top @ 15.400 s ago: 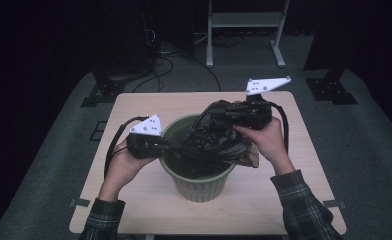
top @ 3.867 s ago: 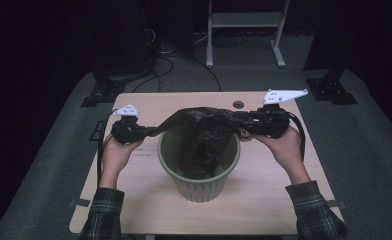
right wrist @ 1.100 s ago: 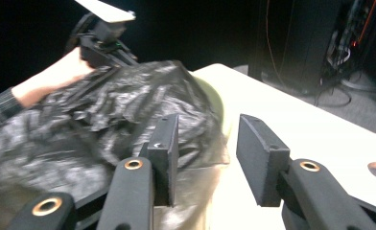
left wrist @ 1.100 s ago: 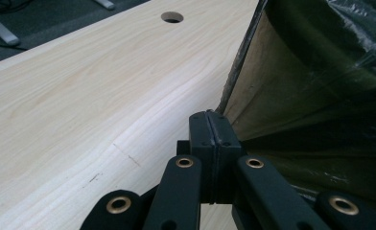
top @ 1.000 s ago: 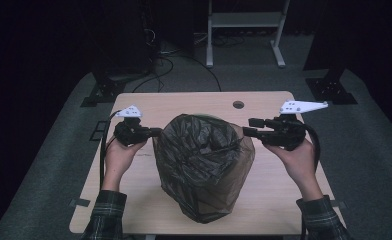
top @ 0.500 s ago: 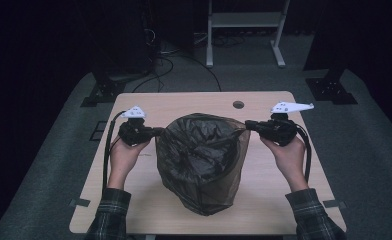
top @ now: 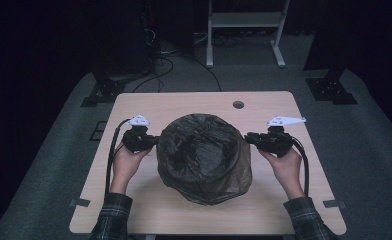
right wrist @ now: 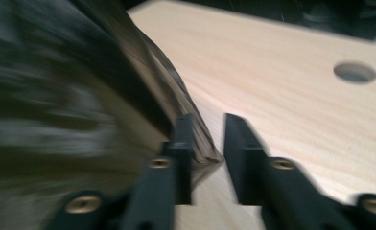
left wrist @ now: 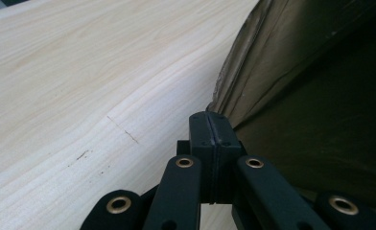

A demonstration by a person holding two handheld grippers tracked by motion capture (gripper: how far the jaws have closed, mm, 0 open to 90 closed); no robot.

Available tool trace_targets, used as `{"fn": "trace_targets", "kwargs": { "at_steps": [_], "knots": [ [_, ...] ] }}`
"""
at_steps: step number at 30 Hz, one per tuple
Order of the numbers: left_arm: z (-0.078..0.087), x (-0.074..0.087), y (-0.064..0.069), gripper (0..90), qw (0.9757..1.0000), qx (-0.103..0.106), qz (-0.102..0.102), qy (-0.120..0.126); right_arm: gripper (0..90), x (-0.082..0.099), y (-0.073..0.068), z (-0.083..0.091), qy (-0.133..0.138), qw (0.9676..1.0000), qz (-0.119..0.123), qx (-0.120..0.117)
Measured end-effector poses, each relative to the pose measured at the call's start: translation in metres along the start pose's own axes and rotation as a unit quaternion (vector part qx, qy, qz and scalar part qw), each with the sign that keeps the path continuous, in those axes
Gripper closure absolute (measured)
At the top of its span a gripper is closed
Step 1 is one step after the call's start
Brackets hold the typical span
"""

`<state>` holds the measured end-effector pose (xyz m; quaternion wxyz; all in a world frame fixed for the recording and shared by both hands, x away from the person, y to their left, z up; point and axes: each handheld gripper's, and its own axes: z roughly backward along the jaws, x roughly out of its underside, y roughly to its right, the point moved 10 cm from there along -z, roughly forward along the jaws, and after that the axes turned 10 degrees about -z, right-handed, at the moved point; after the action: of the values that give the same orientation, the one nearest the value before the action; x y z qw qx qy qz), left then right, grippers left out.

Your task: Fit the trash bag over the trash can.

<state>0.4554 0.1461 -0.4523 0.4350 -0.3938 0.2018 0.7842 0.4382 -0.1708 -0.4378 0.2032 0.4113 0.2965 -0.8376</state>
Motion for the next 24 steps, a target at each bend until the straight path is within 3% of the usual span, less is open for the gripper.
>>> {"fn": "trace_targets", "kwargs": {
  "at_steps": [4, 8, 12, 16, 18, 20, 22, 24],
  "knots": [
    [0.005, -0.001, 0.0, 89.9, 1.0, -0.001, -0.002, 0.003, 53.6, -0.005, -0.027, 0.035, 0.018, 0.998, 0.027, -0.055],
    [0.006, -0.003, 0.002, 89.9, 1.0, 0.0, -0.002, 0.006, 40.6, 0.006, -0.065, 0.062, 0.022, 0.9897, 0.057, -0.129],
    [0.007, -0.005, 0.004, 89.9, 0.9999, 0.002, -0.001, 0.011, 33.4, 0.018, -0.092, 0.065, 0.009, 0.9853, 0.079, -0.152],
    [0.007, -0.007, 0.005, 89.9, 0.9999, 0.002, -0.003, 0.013, 31.5, 0.023, -0.103, 0.056, -0.005, 0.9825, 0.09, -0.163],
    [0.007, -0.007, 0.005, 89.9, 0.9999, 0.004, -0.003, 0.013, 36.1, 0.024, -0.106, 0.051, -0.009, 0.9814, 0.093, -0.168],
    [0.007, -0.007, 0.005, 89.9, 0.9999, 0.005, -0.003, 0.013, 49.1, 0.026, -0.107, 0.049, -0.017, 0.9799, 0.095, -0.175],
    [0.007, -0.007, 0.005, 89.9, 0.9999, 0.006, -0.002, 0.015, 70.2, 0.029, -0.109, 0.047, -0.024, 0.9787, 0.101, -0.177],
    [0.007, -0.007, 0.006, 90.0, 0.9999, 0.007, -0.004, 0.014, 85.9, 0.03, -0.11, 0.047, -0.023, 0.9779, 0.105, -0.179]
  ]
}}
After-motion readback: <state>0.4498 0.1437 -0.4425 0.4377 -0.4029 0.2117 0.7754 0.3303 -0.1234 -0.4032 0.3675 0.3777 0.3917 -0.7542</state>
